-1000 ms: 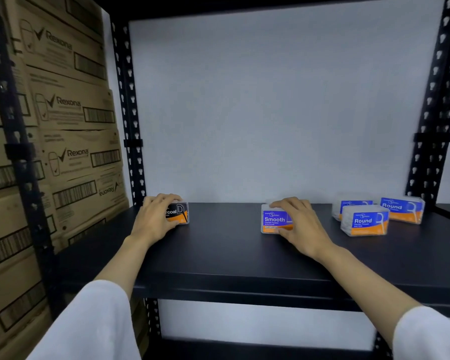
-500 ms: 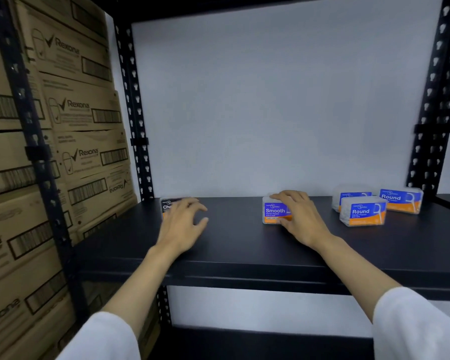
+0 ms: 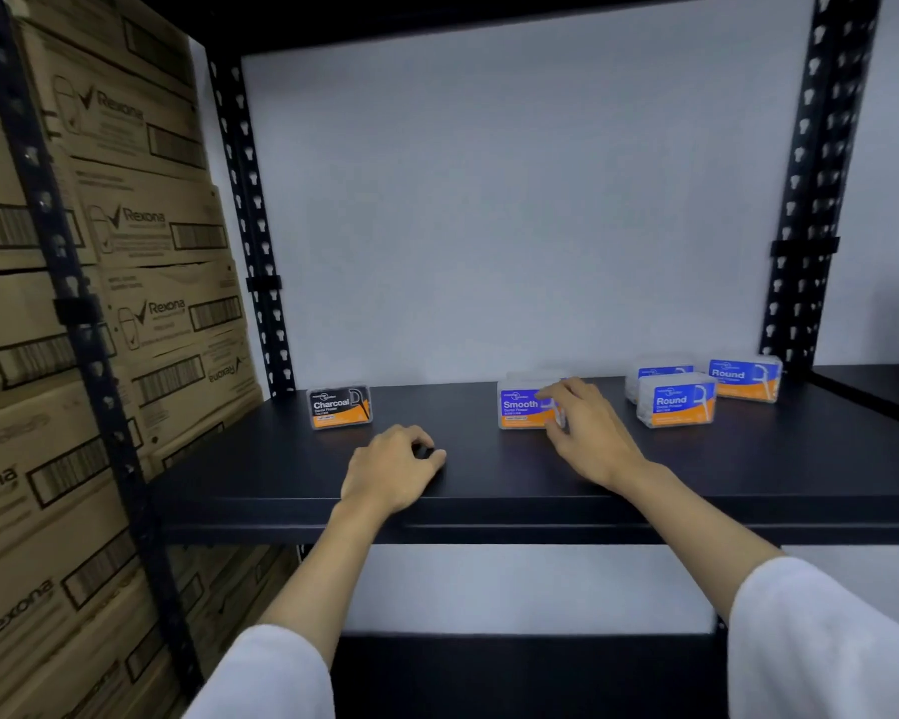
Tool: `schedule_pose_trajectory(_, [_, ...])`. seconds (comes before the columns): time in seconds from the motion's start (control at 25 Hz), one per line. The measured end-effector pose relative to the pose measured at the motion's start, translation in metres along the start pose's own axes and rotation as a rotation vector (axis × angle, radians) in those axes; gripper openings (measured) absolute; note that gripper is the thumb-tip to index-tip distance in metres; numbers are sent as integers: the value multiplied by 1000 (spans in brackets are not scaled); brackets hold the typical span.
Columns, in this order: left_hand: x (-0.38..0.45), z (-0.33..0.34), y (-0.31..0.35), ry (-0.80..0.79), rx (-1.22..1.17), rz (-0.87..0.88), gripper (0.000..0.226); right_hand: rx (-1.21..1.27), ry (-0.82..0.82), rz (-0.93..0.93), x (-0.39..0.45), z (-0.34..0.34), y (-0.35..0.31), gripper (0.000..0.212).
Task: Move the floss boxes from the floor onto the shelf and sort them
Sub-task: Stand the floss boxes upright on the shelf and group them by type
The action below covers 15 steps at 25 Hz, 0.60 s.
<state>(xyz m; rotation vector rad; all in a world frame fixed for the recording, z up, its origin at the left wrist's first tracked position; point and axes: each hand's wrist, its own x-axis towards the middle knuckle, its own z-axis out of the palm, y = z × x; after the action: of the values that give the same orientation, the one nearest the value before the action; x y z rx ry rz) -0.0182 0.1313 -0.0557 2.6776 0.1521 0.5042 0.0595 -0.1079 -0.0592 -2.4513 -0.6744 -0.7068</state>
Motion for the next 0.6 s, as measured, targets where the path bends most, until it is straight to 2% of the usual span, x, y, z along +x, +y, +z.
schedule_pose_trajectory(0.16, [-13,-2,3,99,20,11,21,39,-137,46,-33,-26,-5,32])
schedule_pose_trajectory(0.36, [-58,-9,19,216,38,149,17,133,-171,81,-76,-67,-25,15])
schedule_pose_trajectory(0.52, [-102,-25,40,88,23,187,17,152,-291,137,-116,-92,-44,8])
schedule_pose_trajectory(0.6, [-122,-27,45,-23,29,165,18,145,-352,169,-139,-99,-51,12])
